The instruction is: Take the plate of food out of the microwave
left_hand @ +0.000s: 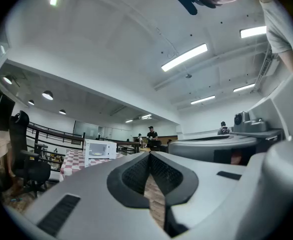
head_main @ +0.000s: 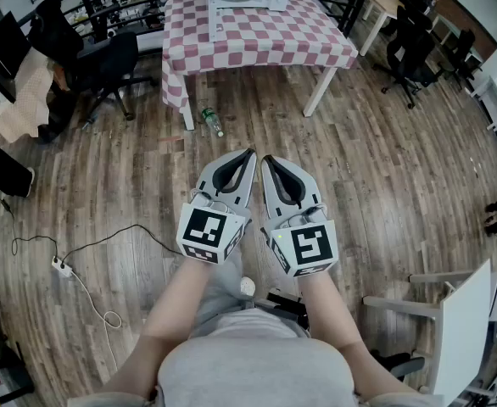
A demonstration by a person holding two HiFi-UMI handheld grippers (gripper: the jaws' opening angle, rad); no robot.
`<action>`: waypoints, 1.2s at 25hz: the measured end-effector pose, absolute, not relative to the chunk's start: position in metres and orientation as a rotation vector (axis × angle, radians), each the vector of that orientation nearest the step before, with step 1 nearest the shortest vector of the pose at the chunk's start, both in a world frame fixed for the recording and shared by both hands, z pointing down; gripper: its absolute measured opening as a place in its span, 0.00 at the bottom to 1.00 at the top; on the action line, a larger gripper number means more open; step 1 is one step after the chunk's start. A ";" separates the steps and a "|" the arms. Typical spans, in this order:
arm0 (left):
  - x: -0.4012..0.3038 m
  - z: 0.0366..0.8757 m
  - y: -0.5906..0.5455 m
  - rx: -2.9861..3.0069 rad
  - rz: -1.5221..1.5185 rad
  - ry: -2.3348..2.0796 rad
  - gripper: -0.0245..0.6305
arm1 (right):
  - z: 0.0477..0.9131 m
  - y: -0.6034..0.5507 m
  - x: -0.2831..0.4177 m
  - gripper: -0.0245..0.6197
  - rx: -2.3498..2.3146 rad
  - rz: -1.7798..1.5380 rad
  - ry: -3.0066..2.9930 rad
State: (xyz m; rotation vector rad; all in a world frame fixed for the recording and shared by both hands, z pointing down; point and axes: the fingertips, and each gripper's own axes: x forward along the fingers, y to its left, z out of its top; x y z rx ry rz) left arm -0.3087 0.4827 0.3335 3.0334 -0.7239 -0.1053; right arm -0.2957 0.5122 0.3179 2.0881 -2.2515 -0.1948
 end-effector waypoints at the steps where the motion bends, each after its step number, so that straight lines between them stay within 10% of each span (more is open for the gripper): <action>1: -0.311 0.332 0.484 3.035 -0.108 -0.726 0.04 | 0.316 0.514 -0.299 0.08 2.094 -0.201 -2.248; 30: -0.288 0.326 0.341 3.050 -0.115 -0.639 0.04 | 0.311 0.374 -0.274 0.08 2.220 -0.188 -2.150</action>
